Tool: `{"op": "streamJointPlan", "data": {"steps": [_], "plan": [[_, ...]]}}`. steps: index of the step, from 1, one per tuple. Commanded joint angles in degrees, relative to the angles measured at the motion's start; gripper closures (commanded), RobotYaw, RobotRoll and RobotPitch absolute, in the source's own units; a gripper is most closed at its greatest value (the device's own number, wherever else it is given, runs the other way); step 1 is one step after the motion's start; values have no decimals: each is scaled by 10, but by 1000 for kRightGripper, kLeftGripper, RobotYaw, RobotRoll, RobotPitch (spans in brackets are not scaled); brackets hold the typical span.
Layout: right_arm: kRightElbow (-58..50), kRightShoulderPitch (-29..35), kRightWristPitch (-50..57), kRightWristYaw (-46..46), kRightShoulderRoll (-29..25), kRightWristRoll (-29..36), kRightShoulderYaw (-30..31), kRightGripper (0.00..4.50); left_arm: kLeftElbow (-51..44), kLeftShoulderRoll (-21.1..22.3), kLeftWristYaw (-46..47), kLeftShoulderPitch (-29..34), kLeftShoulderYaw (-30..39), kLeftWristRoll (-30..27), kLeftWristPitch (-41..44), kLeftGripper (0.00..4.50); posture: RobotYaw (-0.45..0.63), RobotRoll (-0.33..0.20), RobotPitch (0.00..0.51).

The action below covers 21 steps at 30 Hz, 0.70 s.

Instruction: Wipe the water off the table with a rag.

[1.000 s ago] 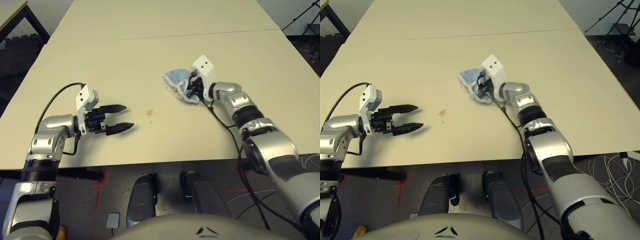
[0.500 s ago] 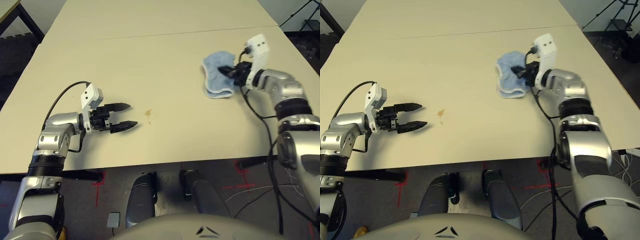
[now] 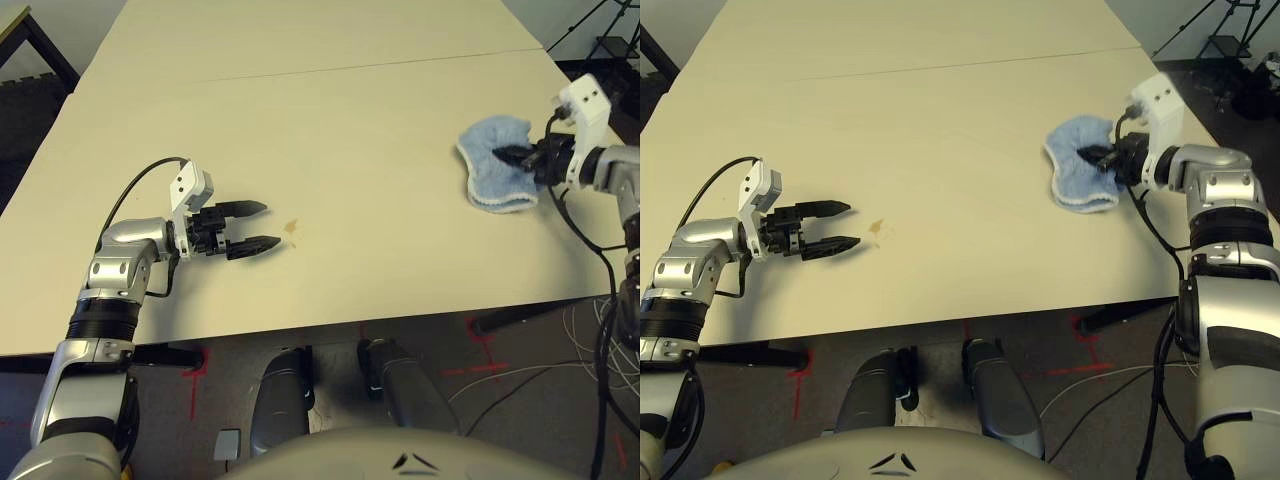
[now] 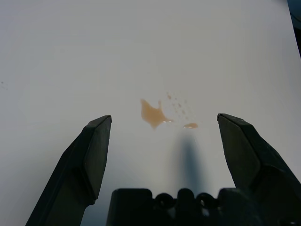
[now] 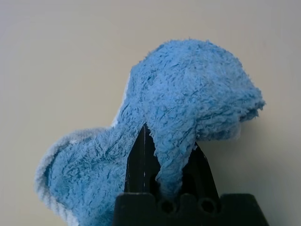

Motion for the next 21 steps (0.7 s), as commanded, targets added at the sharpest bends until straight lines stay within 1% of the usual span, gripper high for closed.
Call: {"op": "streamJointPlan", "data": {"steps": [1,6,8,9,11,14,18,21], "plan": [[35,4,-20,-4,10,-14,9,4499,-1,6,-6,0,-3,8,-2,0,-267,0,142],[78,-1,-80,-48,22,-45,18,4499,-7,9,-1,4,1,8,-2,0,-253,0,142],[89,-3,-101,-59,24,-55,19,3761,-11,8,5,6,4,7,-3,0,-253,0,142],[90,-5,-109,-64,24,-52,14,3523,-13,7,8,7,6,7,-3,0,-253,0,142],[90,-13,-124,-75,19,-44,-1,2793,-14,7,16,9,12,5,-5,0,-246,0,144],[85,-22,-135,-78,4,-35,-16,1594,-21,5,27,12,20,-1,-3,0,-242,0,147],[70,-32,-144,-64,-29,-13,-45,31,-26,-6,51,11,40,-15,1,0,-242,0,149],[67,-31,-161,-71,-41,11,-76,10,-21,-22,95,-2,71,-25,-2,0,-241,0,150]]}}
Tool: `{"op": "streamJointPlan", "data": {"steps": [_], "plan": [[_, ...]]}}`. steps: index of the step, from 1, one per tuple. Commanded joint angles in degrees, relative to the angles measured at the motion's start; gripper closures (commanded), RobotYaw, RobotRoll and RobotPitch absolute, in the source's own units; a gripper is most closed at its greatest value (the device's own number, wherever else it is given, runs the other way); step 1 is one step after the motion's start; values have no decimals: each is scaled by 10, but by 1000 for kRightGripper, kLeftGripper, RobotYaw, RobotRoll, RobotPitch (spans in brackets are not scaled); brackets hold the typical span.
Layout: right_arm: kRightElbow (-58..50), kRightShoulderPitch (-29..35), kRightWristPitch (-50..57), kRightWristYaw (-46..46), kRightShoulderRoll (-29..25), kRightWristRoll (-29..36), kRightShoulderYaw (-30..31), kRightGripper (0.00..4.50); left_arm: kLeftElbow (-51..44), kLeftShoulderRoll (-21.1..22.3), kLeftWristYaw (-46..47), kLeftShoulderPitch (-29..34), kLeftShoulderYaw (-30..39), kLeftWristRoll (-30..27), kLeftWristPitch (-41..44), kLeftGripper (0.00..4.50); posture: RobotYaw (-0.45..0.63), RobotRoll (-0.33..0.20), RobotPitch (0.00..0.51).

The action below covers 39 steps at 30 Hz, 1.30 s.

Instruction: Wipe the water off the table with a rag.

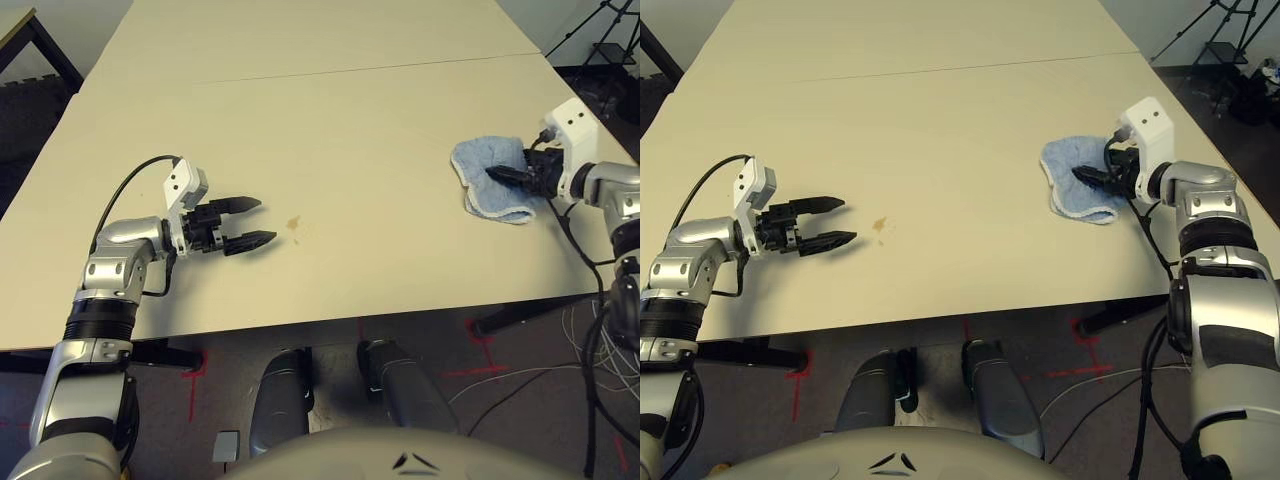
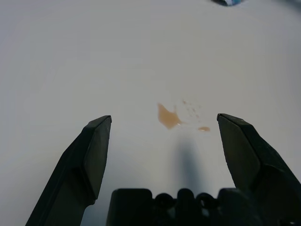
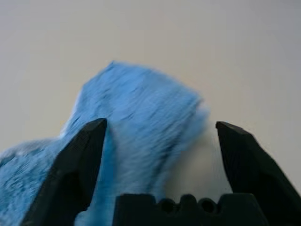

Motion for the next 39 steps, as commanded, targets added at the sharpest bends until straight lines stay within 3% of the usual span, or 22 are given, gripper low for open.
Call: {"op": "streamJointPlan", "data": {"steps": [1,6,11,16,25,39], "plan": [[-10,0,-27,-10,-12,34,-42,10,5,-20,58,-10,40,-13,-5,0,-241,0,150],[-20,27,-66,-18,11,88,-101,10,36,-51,193,-34,96,7,-38,0,-211,0,169],[-16,52,-102,-45,38,115,-136,10,93,-53,356,-50,149,41,-80,0,-166,0,181],[-8,71,-132,-85,54,127,-157,10,116,-45,425,-37,176,58,-108,0,-138,0,185],[8,100,-164,-132,57,151,-193,10,170,-39,472,-64,183,70,-152,0,-136,0,182],[2,117,-176,-143,57,157,-203,10,221,-40,471,-96,171,78,-182,0,-159,0,176]]}}
